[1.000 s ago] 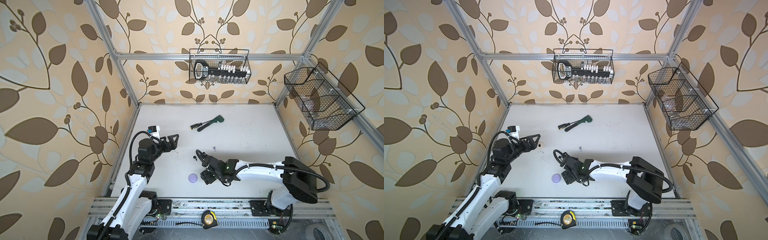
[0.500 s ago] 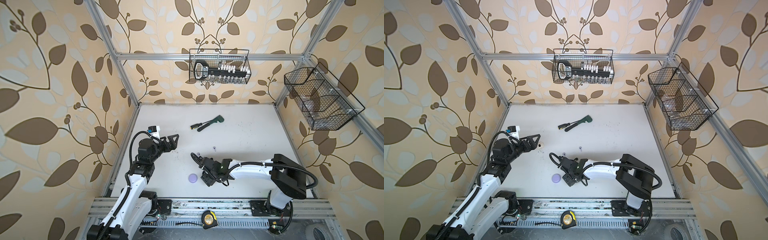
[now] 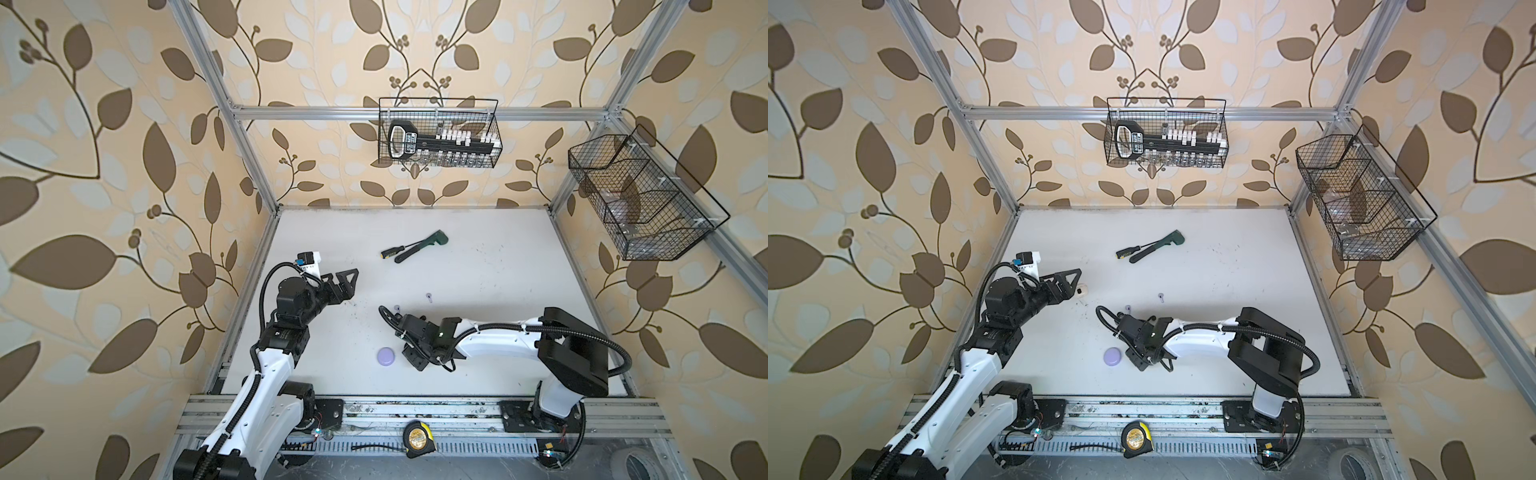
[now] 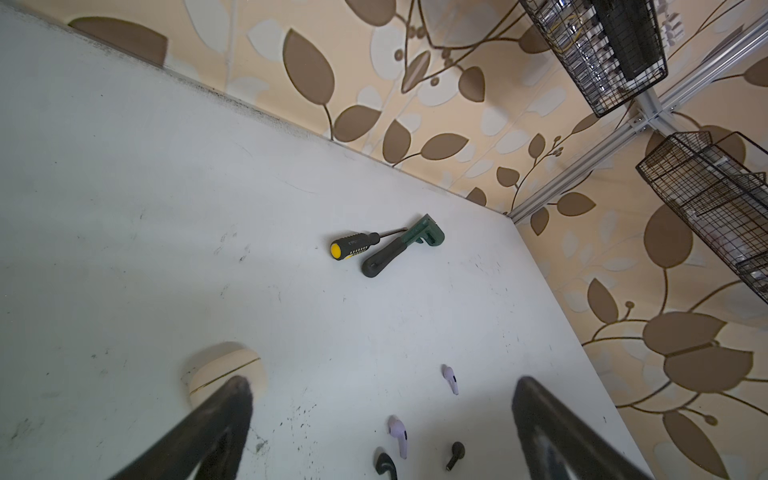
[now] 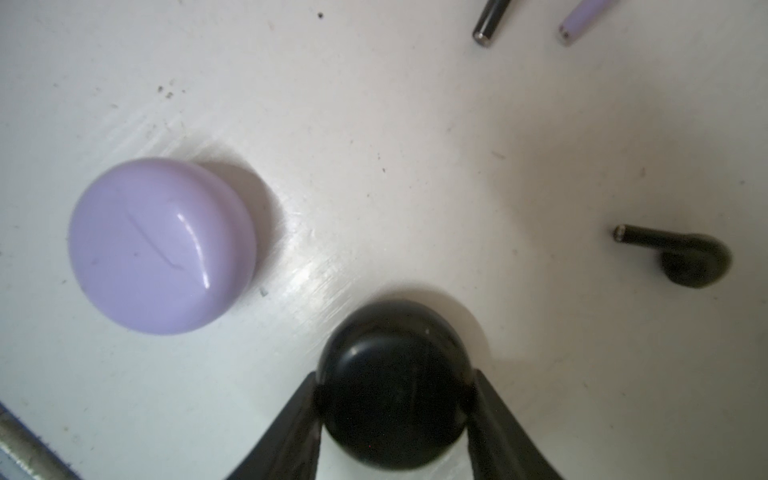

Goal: Insert the wireless bluetooth earbuds into the charging case
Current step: 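Lower the open right gripper and grasp the black round case, then lift the black case toward the left gripper while the left gripper reaches for it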

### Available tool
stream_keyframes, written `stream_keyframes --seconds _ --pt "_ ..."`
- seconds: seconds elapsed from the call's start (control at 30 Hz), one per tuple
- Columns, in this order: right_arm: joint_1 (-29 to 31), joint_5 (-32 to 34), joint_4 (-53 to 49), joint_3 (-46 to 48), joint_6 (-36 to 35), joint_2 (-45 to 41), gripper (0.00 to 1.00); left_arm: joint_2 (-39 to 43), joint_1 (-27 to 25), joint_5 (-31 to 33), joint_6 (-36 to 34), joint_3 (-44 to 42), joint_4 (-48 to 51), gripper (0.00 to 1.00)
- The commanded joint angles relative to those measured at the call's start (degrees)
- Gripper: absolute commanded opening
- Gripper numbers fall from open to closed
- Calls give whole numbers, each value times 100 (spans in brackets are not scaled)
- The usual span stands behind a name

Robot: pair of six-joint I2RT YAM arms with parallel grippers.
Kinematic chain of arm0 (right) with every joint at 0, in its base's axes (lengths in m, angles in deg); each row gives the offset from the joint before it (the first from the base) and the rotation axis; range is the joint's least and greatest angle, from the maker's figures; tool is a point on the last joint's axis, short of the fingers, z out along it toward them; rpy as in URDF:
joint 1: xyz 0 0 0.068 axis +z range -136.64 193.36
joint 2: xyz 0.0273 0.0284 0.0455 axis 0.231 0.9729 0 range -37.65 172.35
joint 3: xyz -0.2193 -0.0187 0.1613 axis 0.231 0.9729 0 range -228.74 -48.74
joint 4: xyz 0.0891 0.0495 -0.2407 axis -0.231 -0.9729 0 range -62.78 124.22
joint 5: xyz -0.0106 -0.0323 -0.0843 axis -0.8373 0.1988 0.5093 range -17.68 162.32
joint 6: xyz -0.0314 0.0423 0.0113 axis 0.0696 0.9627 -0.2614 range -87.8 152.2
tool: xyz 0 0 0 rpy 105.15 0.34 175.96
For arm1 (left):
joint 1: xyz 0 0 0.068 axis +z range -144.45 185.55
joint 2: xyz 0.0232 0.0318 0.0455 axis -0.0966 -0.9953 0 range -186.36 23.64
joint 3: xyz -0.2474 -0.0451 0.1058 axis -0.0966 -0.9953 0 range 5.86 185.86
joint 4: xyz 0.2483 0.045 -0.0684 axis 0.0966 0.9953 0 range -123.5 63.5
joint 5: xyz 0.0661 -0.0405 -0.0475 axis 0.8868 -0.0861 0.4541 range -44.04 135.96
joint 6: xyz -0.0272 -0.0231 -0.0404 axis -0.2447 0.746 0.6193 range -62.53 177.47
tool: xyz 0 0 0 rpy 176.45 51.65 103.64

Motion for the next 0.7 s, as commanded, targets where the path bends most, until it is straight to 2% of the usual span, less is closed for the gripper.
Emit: stream_keyframes --seconds 0.0,0.3,0.5,0.67 --pt "44 75 -152 -55 -68 -9 49 52 -71 -122 -150 -19 -196 99" --pt "46 453 -218 -3 -232 -462 46 46 -123 -394 -159 -20 -270 96" --pt "50 935 -237 38 -462 -1008 43 25 -250 -878 -151 -8 -446 93" --pt "44 1247 240 365 -567 -1782 39 125 -573 -1386 -185 37 -530 89"
